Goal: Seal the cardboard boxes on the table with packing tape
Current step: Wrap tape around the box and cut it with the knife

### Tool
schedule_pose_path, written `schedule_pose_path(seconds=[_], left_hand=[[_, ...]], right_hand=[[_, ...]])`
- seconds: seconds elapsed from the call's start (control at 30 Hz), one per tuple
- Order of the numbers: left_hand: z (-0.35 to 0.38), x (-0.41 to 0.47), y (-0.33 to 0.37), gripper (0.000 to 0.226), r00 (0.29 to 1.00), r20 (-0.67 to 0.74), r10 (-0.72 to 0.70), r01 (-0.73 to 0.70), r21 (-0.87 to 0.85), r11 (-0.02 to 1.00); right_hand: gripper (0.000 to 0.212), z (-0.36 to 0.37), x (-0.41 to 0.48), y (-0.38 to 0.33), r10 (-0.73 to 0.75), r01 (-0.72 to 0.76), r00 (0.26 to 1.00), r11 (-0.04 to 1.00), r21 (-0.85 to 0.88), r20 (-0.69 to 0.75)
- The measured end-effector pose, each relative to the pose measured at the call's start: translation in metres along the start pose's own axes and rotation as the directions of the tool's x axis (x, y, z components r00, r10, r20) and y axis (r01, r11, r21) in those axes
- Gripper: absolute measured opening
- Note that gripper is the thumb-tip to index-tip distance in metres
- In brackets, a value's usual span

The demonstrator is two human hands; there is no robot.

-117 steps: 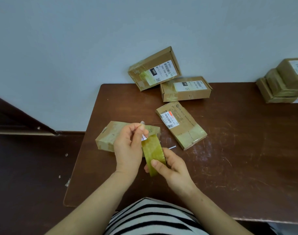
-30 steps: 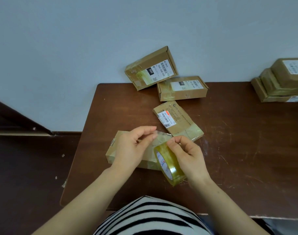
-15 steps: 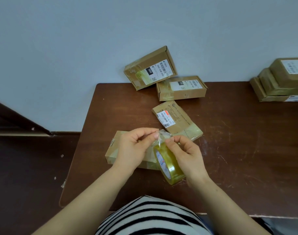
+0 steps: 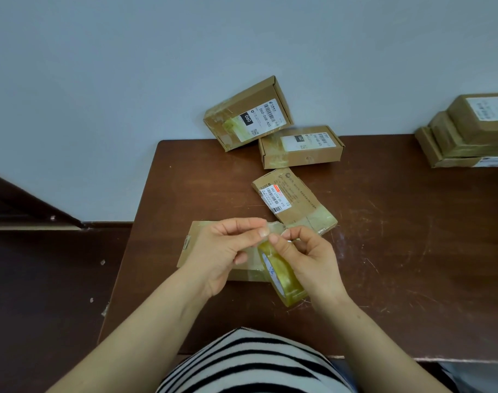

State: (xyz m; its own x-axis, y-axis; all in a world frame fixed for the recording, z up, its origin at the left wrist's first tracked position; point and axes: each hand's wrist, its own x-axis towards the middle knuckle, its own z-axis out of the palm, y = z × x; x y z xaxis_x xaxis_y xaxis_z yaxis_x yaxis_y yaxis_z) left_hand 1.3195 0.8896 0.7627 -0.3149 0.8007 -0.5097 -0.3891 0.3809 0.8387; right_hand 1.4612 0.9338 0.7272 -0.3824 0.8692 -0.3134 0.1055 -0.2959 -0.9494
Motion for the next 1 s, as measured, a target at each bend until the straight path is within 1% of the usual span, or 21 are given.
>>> schedule_pose_path(seconds=[0.1, 0.2, 0.27, 0.37, 0.43, 0.5, 0.53, 0.6, 0.67, 0.77, 0.83, 0.87, 0.93, 0.97, 1.0], left_hand=[[-0.003, -0.001, -0.002, 0.021, 0.999, 0.022, 0.030, -0.031, 0.059, 0.998], [-0.006, -0.002, 0.000, 0.018, 0.994, 0.098, 0.039, -0.048, 0.095, 0.994], [-0.009, -0.001, 0.002, 0.016, 0.986, 0.159, 0.041, -0.053, 0.071, 0.996], [-0.013, -0.003, 0.004, 0.020, 0.971, 0.239, 0.018, -0.011, -0.030, 0.999], [-0.009, -0.004, 0.005, 0.019, 0.980, 0.199, 0.025, -0.025, 0.000, 1.000], [-0.001, -0.006, 0.002, 0.033, 0.995, 0.088, 0.055, -0.064, 0.110, 0.992], [0.004, -0.005, 0.000, 0.032, 0.997, 0.025, 0.073, -0.076, 0.149, 0.986], [0.013, -0.003, -0.002, 0.015, 0.993, -0.077, 0.089, -0.076, 0.158, 0.984], [0.017, 0.001, -0.002, 0.011, 0.989, -0.147, 0.031, -0.012, 0.128, 0.992], [0.020, 0.005, 0.003, 0.021, 0.975, -0.166, -0.144, 0.149, 0.020, 0.989], [0.023, 0.009, 0.006, 0.021, 0.964, -0.171, -0.205, 0.210, 0.015, 0.978], [0.023, 0.011, 0.006, 0.018, 0.960, -0.174, -0.218, 0.228, 0.036, 0.973], [0.024, 0.014, 0.006, 0.013, 0.956, -0.166, -0.242, 0.260, 0.095, 0.961], [0.024, 0.014, 0.005, 0.012, 0.953, -0.158, -0.257, 0.277, 0.120, 0.953], [0.024, 0.015, 0.004, 0.012, 0.951, -0.151, -0.271, 0.292, 0.138, 0.947]], right_hand=[[0.023, -0.003, 0.001, 0.000, 0.005, -0.006, 1.000, 1.000, 0.007, 0.013], [0.023, -0.003, 0.001, 0.000, -0.008, 0.008, 0.999, 1.000, -0.007, 0.033], [0.022, -0.004, 0.002, 0.000, -0.006, 0.006, 0.999, 1.000, -0.017, 0.033], [0.019, -0.009, 0.005, 0.000, 0.017, -0.017, 1.000, 1.000, -0.007, -0.004], [0.026, -0.011, 0.006, 0.000, 0.001, -0.002, 1.000, 0.999, -0.047, -0.011], [0.033, -0.011, 0.005, 0.002, -0.023, 0.021, 1.000, 0.996, -0.087, -0.017], [0.034, -0.010, 0.004, 0.003, -0.027, 0.025, 0.999, 0.995, -0.096, -0.022], [0.025, -0.011, 0.004, 0.006, -0.028, 0.026, 0.999, 0.995, -0.097, -0.019], [0.011, -0.012, 0.004, 0.007, -0.030, 0.029, 0.999, 0.993, -0.114, -0.012], [0.013, -0.014, 0.003, 0.008, -0.064, 0.066, 0.998, 0.984, -0.168, 0.014], [0.010, -0.016, 0.003, 0.006, -0.062, 0.069, 0.997, 0.980, -0.189, 0.041], [0.022, -0.018, 0.004, 0.006, -0.061, 0.074, 0.996, 0.976, -0.207, 0.068], [0.067, -0.023, 0.004, 0.008, -0.075, 0.107, 0.986, 0.969, -0.223, 0.149], [0.078, -0.026, 0.003, 0.010, -0.096, 0.135, 0.980, 0.964, -0.228, 0.173], [0.079, -0.028, 0.001, 0.011, -0.131, 0.174, 0.973, 0.957, -0.233, 0.188]])
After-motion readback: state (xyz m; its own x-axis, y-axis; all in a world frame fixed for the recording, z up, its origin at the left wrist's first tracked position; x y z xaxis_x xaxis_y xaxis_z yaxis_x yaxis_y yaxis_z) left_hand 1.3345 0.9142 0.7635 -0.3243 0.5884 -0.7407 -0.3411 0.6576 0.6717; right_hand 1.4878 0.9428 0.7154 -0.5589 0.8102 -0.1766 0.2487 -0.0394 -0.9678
